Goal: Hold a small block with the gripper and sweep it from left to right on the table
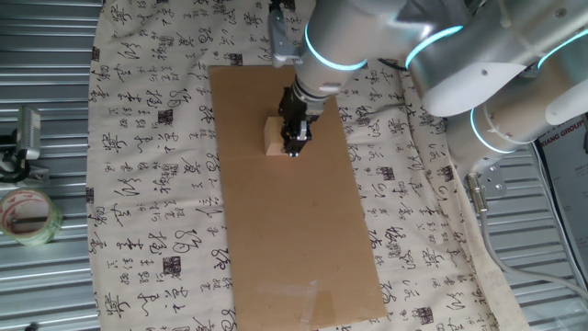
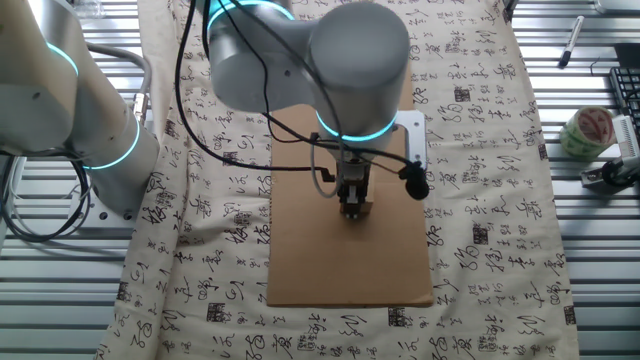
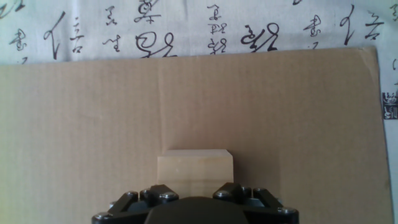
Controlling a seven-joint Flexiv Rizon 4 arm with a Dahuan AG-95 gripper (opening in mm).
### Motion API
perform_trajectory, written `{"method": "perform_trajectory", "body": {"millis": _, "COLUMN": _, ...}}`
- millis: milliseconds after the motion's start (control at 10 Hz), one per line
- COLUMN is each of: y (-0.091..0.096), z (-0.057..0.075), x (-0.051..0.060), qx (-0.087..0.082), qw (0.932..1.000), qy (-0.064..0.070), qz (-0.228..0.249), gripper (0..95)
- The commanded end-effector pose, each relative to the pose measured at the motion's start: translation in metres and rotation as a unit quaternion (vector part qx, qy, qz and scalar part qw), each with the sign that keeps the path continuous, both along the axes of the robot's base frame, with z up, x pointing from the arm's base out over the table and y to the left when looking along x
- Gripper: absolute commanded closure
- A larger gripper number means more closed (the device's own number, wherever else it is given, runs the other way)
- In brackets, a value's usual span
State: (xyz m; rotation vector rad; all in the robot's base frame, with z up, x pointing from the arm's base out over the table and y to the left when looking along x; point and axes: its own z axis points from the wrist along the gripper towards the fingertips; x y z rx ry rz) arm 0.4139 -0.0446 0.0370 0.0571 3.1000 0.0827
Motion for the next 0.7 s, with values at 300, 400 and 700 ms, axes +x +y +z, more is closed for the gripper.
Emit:
{"method": "perform_trajectory", "body": {"millis": 300, "y": 0.0023, "z": -0.0054, "x": 0.0024, "qx": -0.016, "qw": 0.9998, "qy": -0.013, "qz": -0.007, "gripper": 95.0}}
{"method": "perform_trajectory", "body": {"millis": 400, "y": 0.0025, "z": -0.0026, "x": 0.0024, "qx": -0.012, "qw": 0.9998, "qy": 0.014, "qz": -0.009, "gripper": 95.0}}
{"method": "perform_trajectory", "body": {"millis": 700, "y": 0.0053, "z": 0.0002, "x": 0.0031, "qx": -0.019, "qw": 0.9998, "qy": 0.002, "qz": -0.007, "gripper": 95.0}}
